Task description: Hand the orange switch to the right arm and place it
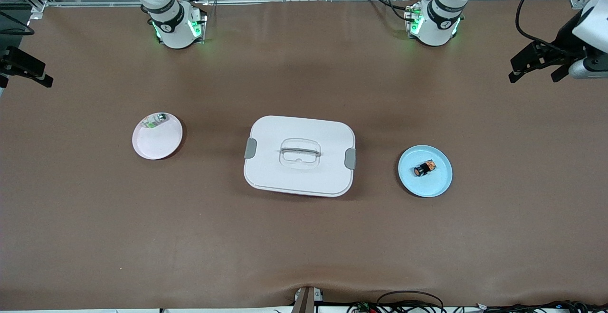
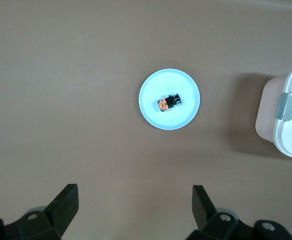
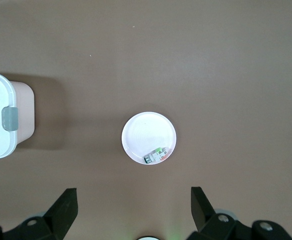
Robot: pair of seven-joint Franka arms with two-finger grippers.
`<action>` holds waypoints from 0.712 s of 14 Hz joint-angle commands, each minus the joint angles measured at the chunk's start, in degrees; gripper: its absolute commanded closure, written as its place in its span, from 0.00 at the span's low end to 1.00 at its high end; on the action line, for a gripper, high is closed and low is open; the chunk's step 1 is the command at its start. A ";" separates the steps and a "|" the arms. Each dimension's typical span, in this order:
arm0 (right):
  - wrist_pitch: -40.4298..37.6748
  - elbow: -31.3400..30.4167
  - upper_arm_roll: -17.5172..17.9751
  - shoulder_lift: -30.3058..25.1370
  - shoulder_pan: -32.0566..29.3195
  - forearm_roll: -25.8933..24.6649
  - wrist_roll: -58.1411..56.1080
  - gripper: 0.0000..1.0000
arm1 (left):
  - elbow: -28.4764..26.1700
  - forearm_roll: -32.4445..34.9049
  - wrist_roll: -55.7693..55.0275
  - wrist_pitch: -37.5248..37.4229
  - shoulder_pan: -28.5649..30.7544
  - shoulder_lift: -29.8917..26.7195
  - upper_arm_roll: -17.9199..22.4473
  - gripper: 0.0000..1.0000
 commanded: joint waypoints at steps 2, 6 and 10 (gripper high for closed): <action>-0.23 0.03 0.30 -0.50 0.04 -0.29 1.20 0.00 | 2.63 -0.31 -5.28 -1.29 0.61 3.63 -0.15 0.00; -0.32 0.03 0.47 -0.50 0.22 0.15 1.20 0.00 | 2.02 -0.57 -10.19 -1.56 1.75 7.94 -0.07 0.00; -0.23 0.03 0.39 -0.50 0.22 0.15 1.20 0.00 | 0.53 -1.27 -15.91 3.00 2.28 12.42 -0.15 0.00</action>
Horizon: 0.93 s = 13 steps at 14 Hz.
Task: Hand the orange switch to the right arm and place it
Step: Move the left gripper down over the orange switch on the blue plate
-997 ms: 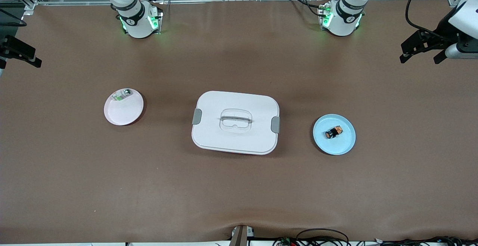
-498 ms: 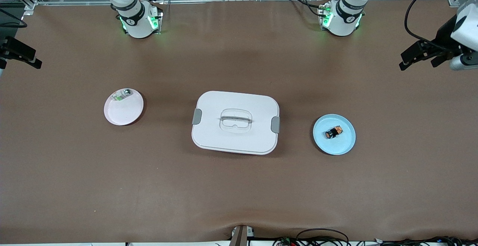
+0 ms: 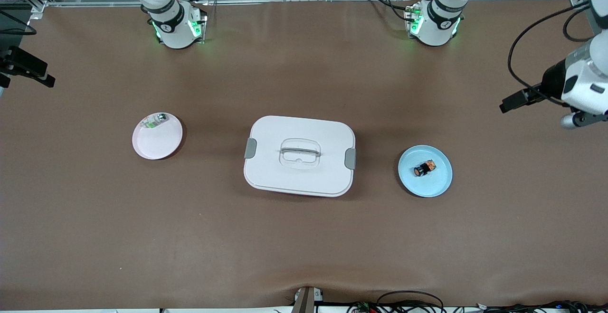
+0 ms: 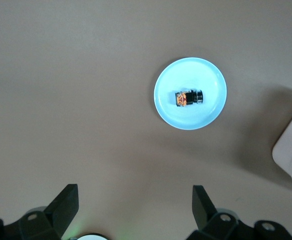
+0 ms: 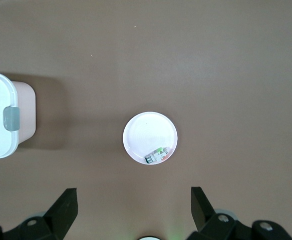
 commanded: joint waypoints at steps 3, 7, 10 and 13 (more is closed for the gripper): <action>-0.29 0.02 0.13 -0.50 0.09 0.21 0.89 0.00 | -2.29 -1.45 -8.28 8.16 -0.17 5.44 -0.67 0.00; -0.30 0.02 0.13 -0.50 0.18 0.21 0.89 0.00 | -9.23 -1.36 -9.34 18.26 -0.52 6.94 -2.07 0.00; -0.30 0.02 0.13 -0.50 0.18 0.21 0.89 0.00 | -15.04 -1.18 -10.57 27.06 -0.87 7.72 -3.30 0.00; -0.38 0.02 0.04 -0.41 0.18 0.21 0.89 0.00 | -14.87 -0.57 -11.36 30.32 -2.19 12.29 -3.39 0.00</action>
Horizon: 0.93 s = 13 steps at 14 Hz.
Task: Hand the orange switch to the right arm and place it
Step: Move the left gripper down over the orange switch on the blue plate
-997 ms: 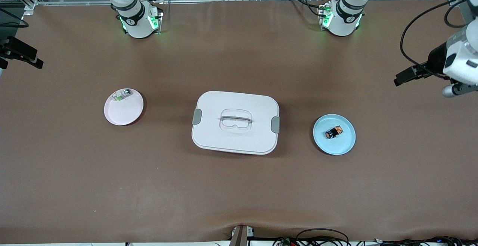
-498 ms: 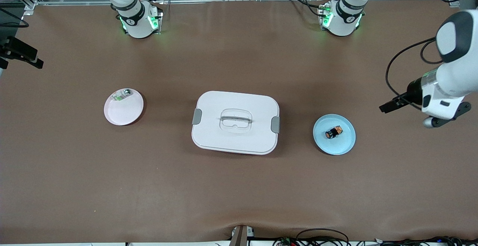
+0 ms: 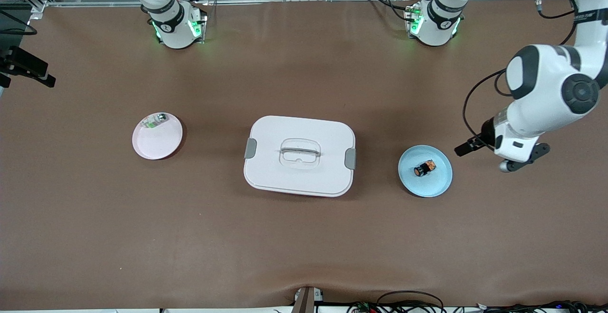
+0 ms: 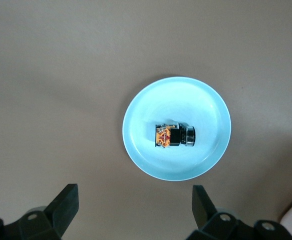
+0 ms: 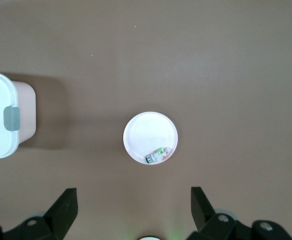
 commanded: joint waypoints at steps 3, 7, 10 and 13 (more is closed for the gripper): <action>-0.37 0.03 -0.01 -0.41 -0.04 0.19 0.76 0.00 | -0.13 1.76 -0.91 4.20 -0.74 5.80 -0.31 0.00; -0.37 0.03 -0.01 -0.41 -0.04 0.19 0.76 0.00 | 0.22 2.04 -1.52 7.36 -1.79 10.02 -0.31 0.00; -0.37 0.03 -0.09 -0.41 -0.04 0.19 0.76 0.00 | 0.75 3.26 -4.06 8.77 -3.11 12.48 -0.31 0.00; -0.37 0.03 -0.09 -0.41 -0.04 0.19 0.76 0.00 | 2.94 4.22 -5.65 9.04 -3.98 15.38 -0.23 0.00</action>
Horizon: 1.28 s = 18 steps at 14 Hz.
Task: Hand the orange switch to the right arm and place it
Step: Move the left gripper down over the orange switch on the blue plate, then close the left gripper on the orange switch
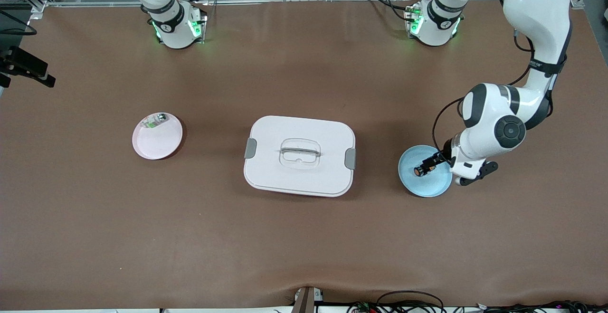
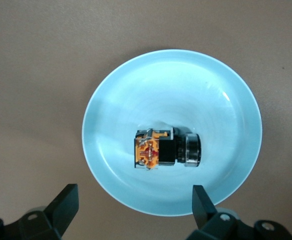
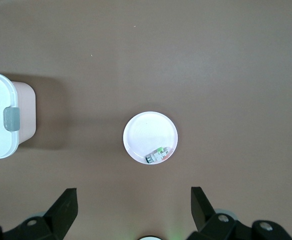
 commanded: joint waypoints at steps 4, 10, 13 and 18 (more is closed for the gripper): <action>-0.33 0.03 -0.04 -0.41 -0.12 0.19 0.61 0.00 | 6.86 3.39 -2.99 0.21 -0.90 6.94 -0.18 0.00; -0.42 0.03 -0.13 -0.41 -0.12 0.19 0.61 0.00 | 9.68 3.40 -5.00 0.21 -1.33 10.11 -0.18 0.00; -0.33 0.03 -0.04 -0.41 -0.12 0.19 0.61 0.00 | 8.89 3.48 -5.36 0.21 -1.69 10.55 -0.18 0.00; -0.33 0.03 -0.13 -0.32 -0.12 0.19 0.61 0.00 | 8.19 3.75 -5.45 0.38 -1.69 10.99 -0.18 0.00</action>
